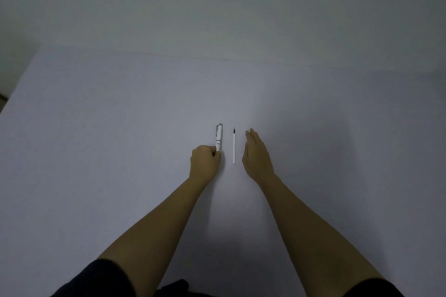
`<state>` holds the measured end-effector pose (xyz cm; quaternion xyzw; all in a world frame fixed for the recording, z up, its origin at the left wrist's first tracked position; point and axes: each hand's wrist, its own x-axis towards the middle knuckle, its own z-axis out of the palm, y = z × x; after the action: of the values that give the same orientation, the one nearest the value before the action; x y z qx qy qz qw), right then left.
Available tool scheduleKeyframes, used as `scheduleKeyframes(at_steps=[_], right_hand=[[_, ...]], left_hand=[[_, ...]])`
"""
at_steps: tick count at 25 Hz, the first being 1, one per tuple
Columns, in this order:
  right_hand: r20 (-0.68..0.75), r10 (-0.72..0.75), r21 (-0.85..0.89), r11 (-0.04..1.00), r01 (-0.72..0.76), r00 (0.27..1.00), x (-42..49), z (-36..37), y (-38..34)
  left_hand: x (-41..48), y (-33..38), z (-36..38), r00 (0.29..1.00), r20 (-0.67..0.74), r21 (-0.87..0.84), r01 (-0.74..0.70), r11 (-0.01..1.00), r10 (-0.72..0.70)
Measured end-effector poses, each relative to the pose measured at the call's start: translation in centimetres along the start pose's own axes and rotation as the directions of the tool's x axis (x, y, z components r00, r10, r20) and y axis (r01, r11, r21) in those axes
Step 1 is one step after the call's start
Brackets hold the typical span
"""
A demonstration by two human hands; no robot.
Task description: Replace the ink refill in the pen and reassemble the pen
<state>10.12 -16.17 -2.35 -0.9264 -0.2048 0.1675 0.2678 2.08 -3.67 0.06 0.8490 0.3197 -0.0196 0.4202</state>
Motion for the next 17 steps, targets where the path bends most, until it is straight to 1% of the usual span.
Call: scheduleKeyframes(at_steps=[2, 5, 6, 9, 11, 13, 15, 17], right_hand=[[0.025, -0.023, -0.129, 0.991, 0.026, 0.999, -0.6, 1.3, 1.3], [0.045, -0.043, -0.218, 0.975, 0.052, 0.998, -1.0, 2.4, 2.5], [0.045, -0.048, -0.236, 0.970, 0.057, 0.998, -1.1, 2.6, 2.7], [0.010, -0.071, -0.259, 0.963, 0.071, 0.997, -1.2, 3.1, 3.2], [-0.012, -0.083, -0.266, 0.961, 0.076, 0.997, -1.2, 3.3, 3.3], [-0.015, -0.083, -0.276, 0.958, 0.076, 0.996, -1.1, 3.4, 3.4], [-0.004, -0.082, -0.291, 0.954, 0.077, 0.997, -1.0, 3.4, 3.2], [0.025, -0.071, -0.293, 0.953, 0.075, 0.997, -1.0, 3.2, 3.1]], left_hand=[[0.2, -0.3, 0.9, 0.999, -0.033, 0.045, 0.010, 0.999, -0.008], [0.3, -0.7, 1.7, 0.997, -0.074, 0.135, -0.017, 0.991, 0.028], [0.1, -0.7, 1.9, 0.996, -0.090, 0.119, -0.019, 0.993, 0.030], [-0.1, -1.0, 2.4, 0.989, -0.147, -0.040, 0.024, 0.999, -0.029], [-0.1, -1.2, 2.7, 0.987, -0.157, -0.080, 0.032, 0.996, -0.044], [-0.1, -1.3, 2.6, 0.990, -0.141, -0.022, 0.009, 1.000, -0.012], [-0.1, -1.2, 2.6, 0.990, -0.133, 0.097, -0.043, 0.994, 0.056], [0.0, -1.1, 2.4, 0.988, -0.133, 0.167, -0.051, 0.985, 0.074]])
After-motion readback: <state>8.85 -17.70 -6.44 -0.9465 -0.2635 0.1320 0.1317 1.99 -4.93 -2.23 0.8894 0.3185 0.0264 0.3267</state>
